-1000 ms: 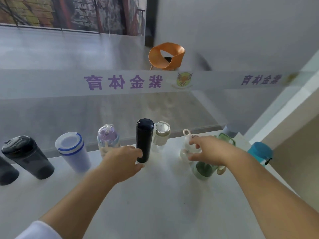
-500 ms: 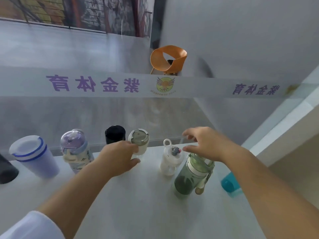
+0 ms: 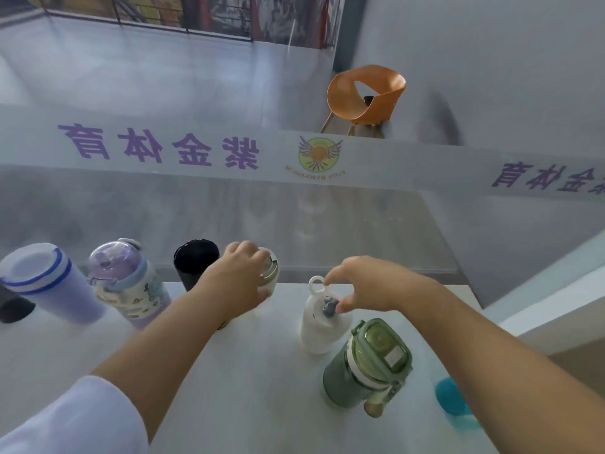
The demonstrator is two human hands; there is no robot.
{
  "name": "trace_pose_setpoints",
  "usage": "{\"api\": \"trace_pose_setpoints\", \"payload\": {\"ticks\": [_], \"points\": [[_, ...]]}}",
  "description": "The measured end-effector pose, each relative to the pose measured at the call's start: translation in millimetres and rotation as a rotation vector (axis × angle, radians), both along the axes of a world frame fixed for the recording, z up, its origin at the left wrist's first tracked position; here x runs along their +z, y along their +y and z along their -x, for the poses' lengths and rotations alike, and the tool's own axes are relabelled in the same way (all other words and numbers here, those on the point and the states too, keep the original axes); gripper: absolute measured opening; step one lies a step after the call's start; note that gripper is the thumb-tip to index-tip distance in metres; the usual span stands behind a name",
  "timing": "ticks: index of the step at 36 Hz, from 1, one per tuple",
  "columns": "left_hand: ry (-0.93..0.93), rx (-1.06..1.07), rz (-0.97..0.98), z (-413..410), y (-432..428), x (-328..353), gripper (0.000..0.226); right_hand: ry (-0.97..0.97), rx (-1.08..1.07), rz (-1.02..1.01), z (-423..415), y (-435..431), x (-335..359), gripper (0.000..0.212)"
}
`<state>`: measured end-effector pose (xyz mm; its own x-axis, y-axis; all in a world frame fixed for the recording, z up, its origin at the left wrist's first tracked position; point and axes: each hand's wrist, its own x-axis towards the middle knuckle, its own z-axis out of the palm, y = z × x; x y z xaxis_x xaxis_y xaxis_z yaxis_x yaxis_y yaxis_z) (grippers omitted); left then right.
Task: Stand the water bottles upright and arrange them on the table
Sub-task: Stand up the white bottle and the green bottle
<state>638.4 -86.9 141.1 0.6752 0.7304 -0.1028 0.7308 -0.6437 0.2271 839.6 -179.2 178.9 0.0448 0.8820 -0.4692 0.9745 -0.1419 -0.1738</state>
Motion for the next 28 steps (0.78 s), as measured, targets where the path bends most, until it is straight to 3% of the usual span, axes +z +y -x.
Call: {"api": "trace_pose_setpoints", "payload": {"ticks": [7, 17, 22, 28], "points": [[0.069, 0.014, 0.1, -17, 16, -13, 0.073, -0.044, 0.066, 0.162, -1, 19, -31, 0.057], [0.111, 0.006, 0.08, -27, 31, -32, 0.065, 0.026, 0.041, 0.152, -2, 23, -67, 0.063], [0.078, 0.059, 0.139, -30, 35, -32, 0.053, 0.07, 0.037, 0.118, -3, 23, -72, 0.057], [0.074, 0.052, 0.196, -31, 36, -31, 0.058, 0.051, -0.01, 0.125, -6, 27, -76, 0.042]]}}
